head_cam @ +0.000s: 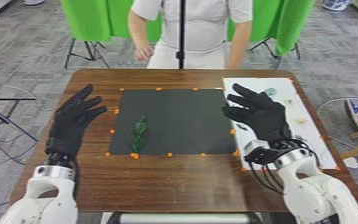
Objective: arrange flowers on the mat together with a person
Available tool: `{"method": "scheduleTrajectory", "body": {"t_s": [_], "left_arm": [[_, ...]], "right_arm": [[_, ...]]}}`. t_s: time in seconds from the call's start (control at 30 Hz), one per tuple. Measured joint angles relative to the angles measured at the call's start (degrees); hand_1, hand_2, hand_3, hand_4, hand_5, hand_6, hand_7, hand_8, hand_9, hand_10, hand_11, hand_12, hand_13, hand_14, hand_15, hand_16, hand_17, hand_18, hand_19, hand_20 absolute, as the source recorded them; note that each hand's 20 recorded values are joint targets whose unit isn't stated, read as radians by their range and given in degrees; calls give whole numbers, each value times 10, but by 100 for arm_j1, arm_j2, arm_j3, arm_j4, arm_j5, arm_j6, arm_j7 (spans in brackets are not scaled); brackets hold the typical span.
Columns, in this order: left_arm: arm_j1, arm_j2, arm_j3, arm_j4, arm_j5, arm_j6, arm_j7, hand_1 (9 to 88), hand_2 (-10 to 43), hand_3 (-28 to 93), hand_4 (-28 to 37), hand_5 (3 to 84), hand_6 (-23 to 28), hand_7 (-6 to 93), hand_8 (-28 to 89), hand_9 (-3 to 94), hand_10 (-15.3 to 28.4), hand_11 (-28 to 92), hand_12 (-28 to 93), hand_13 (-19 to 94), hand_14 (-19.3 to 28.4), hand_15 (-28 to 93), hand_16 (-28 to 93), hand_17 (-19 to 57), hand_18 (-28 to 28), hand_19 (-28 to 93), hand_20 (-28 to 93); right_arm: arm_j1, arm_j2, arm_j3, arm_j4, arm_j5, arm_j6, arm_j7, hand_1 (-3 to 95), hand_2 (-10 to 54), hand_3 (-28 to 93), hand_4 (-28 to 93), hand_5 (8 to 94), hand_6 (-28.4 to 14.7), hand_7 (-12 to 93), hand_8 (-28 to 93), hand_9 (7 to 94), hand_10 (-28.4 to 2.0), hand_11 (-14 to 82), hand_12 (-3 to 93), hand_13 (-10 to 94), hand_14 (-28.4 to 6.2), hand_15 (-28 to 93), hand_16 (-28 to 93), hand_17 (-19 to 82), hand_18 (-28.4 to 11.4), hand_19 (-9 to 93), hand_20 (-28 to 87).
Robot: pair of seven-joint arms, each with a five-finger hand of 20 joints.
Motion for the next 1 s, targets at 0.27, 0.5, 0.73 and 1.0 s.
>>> {"method": "scheduleTrajectory", "body": {"t_s": [0.27,0.5,0.73,1.0], "left_arm": [[0,2,-10,-9,5,3,12,227,72,786,-283,349,67,97,-76,352,181,222,94,271,260,473,-76,-87,283,460,82],[4,-2,-18,-18,9,12,15,226,72,786,-282,350,67,97,-76,352,181,224,95,271,260,472,-77,-87,283,460,81],[33,17,-17,-25,0,42,78,227,71,788,-281,350,68,97,-76,353,181,225,94,271,260,474,-77,-87,282,460,81],[57,46,-16,-27,-3,47,109,229,72,785,-279,350,68,97,-76,353,181,225,94,271,258,473,-77,-87,282,461,81]], "right_arm": [[-95,184,563,-236,-675,-85,297,147,60,804,-273,410,7,165,-119,461,-165,224,177,438,-184,542,122,144,-248,638,249],[-527,515,1485,-545,-1628,46,605,189,38,784,-265,417,1,180,-127,480,-163,267,181,474,-173,584,116,183,-245,678,245],[-1028,902,1870,-678,-3036,1074,1241,215,23,759,-260,454,-14,204,-135,499,-159,336,183,525,-161,668,113,259,-242,738,217],[-1578,1144,2234,-717,-4269,1304,2265,252,-7,757,-247,495,-13,233,-139,521,-148,358,175,553,-145,666,106,284,-230,769,174]]}}
